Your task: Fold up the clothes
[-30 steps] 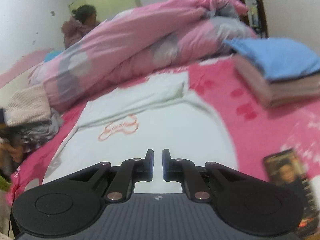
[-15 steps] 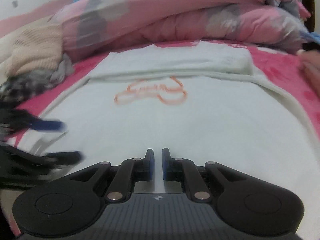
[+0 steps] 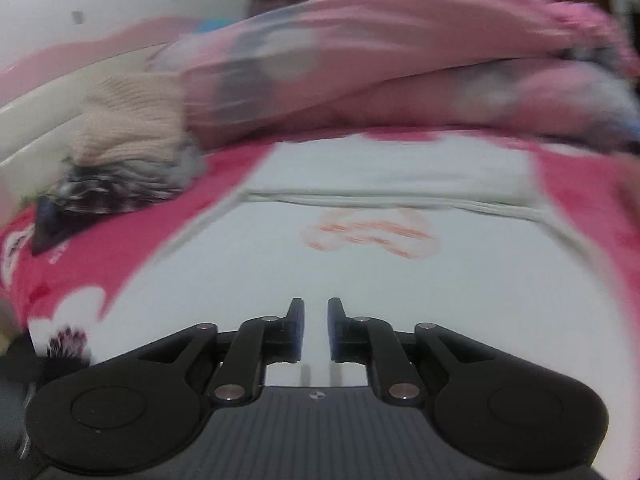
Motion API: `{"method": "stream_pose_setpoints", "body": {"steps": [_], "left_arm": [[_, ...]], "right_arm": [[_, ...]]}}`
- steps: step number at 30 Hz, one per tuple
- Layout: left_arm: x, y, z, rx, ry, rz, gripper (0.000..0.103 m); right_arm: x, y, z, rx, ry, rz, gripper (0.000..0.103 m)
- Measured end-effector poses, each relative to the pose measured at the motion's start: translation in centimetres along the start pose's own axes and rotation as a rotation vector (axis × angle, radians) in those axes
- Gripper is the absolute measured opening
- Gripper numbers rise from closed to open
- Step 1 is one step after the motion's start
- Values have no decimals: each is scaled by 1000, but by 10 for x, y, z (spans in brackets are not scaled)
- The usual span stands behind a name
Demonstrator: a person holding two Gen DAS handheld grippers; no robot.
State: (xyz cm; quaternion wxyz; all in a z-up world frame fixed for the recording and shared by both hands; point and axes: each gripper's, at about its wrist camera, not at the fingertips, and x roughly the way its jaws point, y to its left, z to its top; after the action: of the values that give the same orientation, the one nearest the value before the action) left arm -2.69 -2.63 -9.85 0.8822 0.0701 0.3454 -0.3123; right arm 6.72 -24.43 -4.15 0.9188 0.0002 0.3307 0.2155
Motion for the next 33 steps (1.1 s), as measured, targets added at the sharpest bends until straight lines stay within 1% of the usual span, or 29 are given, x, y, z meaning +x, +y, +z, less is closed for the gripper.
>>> {"method": "stream_pose_setpoints", "body": {"steps": [1,3,4,6,7,8,10,12,14,15,18,19,20,21,23,24,26,28,29,30,33], "left_arm": [[-8,6,-1,-18,11,12,72],[-30,23,-9,-55,31,35,73],[-40,31,-11,-64,39,58,74],[-57,48,-13,-55,44,123,77],[-60,53,-13,-36,46,154,78],[-61,56,-12,-17,49,185,78],[-57,59,-7,-9,41,223,79],[-51,56,-1,-38,4,204,80],[-40,49,4,-60,-26,185,81],[-33,45,7,-64,-37,181,81],[-13,30,13,-16,-34,212,81],[-8,26,14,4,-36,215,81],[-3,24,14,17,-35,223,82],[2,22,13,26,-26,236,82],[7,19,9,37,-9,250,82],[8,19,6,38,-2,245,83],[9,21,1,37,2,236,86],[9,25,2,23,6,234,93],[10,27,2,16,9,233,95],[11,29,2,-6,16,229,97],[12,34,4,-72,36,228,98]], "right_arm": [[18,5,1,-14,21,-1,18],[34,11,-14,-31,56,-26,18],[33,14,-23,-34,51,-31,19],[0,17,-54,-15,3,-23,21],[-19,16,-70,-2,-14,-20,23],[-39,13,-84,10,-27,-20,23],[-77,8,-108,35,-42,-24,24],[-108,3,-112,49,-31,-55,28],[-122,-2,-100,25,-83,-111,29],[-123,-8,-90,20,-114,-132,31],[-89,-36,-59,29,-122,-235,31],[-75,-47,-52,37,-106,-268,31],[-60,-58,-50,52,-72,-296,31],[-53,-68,-54,71,-51,-313,30],[-61,-84,-77,125,-47,-315,30],[-72,-92,-91,153,-54,-309,30],[-110,-100,-126,215,-76,-310,30],[-143,-103,-149,271,-86,-315,30],[-157,-102,-153,291,-92,-320,30],[-166,-101,-150,297,-108,-329,31],[-162,-105,-123,288,-203,-301,31]]}}
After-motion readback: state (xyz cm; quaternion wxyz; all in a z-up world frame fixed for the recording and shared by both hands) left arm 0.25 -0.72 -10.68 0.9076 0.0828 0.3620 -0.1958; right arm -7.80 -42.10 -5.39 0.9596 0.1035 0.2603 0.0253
